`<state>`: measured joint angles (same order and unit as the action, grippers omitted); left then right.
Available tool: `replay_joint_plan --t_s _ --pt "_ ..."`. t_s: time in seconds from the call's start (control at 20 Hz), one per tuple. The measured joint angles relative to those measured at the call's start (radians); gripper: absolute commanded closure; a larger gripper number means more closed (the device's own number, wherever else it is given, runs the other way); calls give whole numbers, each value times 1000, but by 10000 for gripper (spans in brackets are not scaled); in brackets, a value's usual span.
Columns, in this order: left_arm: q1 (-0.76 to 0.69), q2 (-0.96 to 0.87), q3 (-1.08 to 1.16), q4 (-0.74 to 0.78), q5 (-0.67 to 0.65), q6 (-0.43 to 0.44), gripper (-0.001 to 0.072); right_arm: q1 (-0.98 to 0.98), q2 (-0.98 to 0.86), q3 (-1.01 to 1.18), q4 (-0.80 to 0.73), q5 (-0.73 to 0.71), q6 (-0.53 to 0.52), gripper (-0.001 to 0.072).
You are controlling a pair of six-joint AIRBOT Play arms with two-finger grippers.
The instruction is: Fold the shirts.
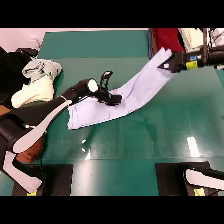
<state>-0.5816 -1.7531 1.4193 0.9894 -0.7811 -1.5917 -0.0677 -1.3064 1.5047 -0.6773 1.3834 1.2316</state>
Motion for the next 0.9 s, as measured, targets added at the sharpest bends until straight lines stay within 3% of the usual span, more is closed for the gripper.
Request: replay_joint_plan --t_s 0.35,0.65,0.7,0.75,0.8,0.9 --pt "22 21 13 -3 0 3 681 209 -24 121 3 -18 45 699" --pt "262 278 14 142 -77 3 680 455 -131 190 6 -77 52 693" --pt "314 334 14 169 -89 3 680 514 -162 196 15 -121 53 582" --pt "367 392 14 198 -100 3 681 577 -198 200 35 -176 48 358" --pt "420 446 14 221 -110 3 680 636 -234 204 56 -235 33 272" --pt "504 532 14 251 -128 3 680 741 -312 221 81 -357 -2 282"
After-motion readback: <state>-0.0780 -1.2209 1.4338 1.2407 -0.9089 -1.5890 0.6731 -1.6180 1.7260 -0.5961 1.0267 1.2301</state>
